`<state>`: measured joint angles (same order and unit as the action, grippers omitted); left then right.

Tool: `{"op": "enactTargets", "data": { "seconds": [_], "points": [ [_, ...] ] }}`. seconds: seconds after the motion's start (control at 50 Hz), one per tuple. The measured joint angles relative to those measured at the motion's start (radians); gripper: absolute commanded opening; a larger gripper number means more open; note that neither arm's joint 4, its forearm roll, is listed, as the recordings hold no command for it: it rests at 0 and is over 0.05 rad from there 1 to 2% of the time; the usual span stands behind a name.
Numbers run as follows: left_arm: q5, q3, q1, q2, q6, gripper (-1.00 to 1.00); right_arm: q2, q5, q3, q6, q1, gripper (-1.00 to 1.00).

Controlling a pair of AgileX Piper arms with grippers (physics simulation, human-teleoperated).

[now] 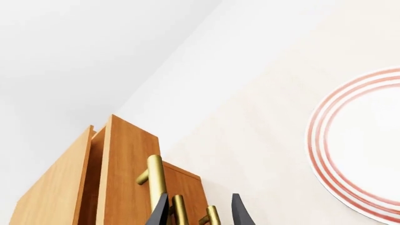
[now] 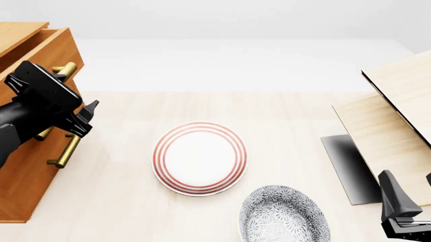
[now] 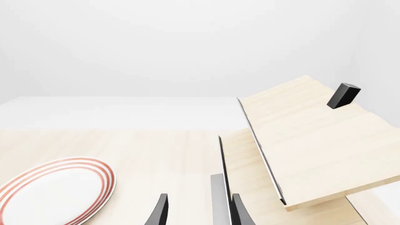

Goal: Close the top drawer of the cabinet.

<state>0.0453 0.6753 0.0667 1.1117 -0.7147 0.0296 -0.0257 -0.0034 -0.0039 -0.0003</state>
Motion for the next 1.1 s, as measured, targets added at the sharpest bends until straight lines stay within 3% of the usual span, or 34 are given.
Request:
{"op": "enactTargets", "data": {
  "seconds": [0.74,1.1],
  "points": [
    [0.053,0.011,-0.192,0.041,-0.038,1.00,0.003,-0.003,0.000,0.000,0.000,1.00],
    [0.070,0.013,-0.222,0.043,-0.024,1.00,0.000,0.000,0.000,0.000,0.000,1.00]
  ]
}}
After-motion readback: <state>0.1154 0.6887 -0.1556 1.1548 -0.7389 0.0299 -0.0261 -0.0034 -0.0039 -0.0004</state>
